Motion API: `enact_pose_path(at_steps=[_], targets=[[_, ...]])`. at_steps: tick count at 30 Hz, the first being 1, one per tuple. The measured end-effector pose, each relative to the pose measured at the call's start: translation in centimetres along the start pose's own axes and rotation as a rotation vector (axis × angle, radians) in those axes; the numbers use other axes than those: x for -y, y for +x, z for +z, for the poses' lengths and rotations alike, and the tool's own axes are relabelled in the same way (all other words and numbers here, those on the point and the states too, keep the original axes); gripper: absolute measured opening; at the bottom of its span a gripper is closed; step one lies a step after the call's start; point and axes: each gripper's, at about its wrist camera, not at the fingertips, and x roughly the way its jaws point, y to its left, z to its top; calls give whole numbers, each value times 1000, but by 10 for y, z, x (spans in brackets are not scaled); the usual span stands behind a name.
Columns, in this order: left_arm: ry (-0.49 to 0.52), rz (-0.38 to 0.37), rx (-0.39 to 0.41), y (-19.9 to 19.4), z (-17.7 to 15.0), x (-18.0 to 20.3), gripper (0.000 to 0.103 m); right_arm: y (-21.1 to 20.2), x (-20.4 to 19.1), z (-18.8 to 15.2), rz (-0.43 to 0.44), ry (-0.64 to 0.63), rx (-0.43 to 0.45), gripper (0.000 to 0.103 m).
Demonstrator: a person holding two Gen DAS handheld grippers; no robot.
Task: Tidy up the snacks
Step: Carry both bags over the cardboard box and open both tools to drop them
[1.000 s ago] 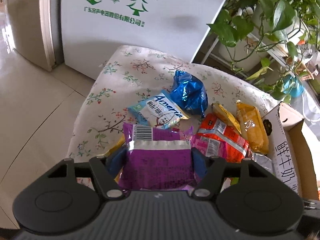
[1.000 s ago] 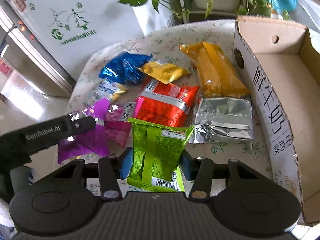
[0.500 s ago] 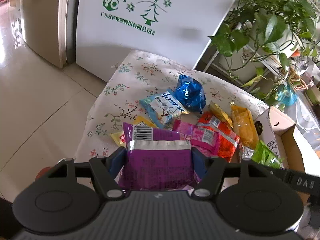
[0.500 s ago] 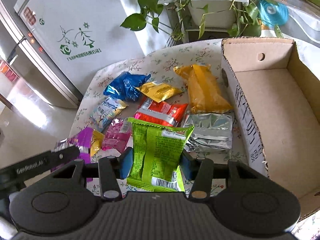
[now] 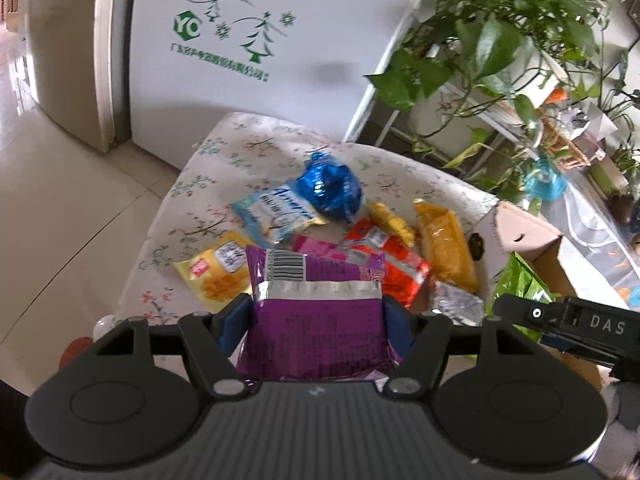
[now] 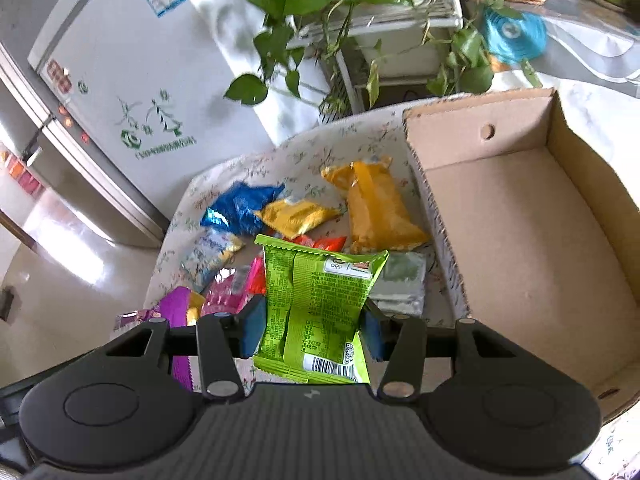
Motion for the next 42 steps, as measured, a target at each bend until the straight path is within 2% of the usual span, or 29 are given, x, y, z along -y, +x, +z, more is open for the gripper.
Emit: enact_pose_path(at_steps=[5,18,28,37,41,42], targets=[[19,-26,15,-3,1,21,68,-14,17,7,-6,35,50,56],[118,-141,-3,11,-1,106,69,-44,69,20,-128,150,159,56],[182,-236,-62,32,-14,170,69,-59,98,27,-239,253,233,56],[205,-290,-133,59,-24,207,69,-63,120,29,-280,356,256,57],[240,-294,-129,61,-25,216,82,-62,127,28,-292,408,254,64],[246,-292,-122,60,-25,217,85,-62,129,28,-285,427,255,71]])
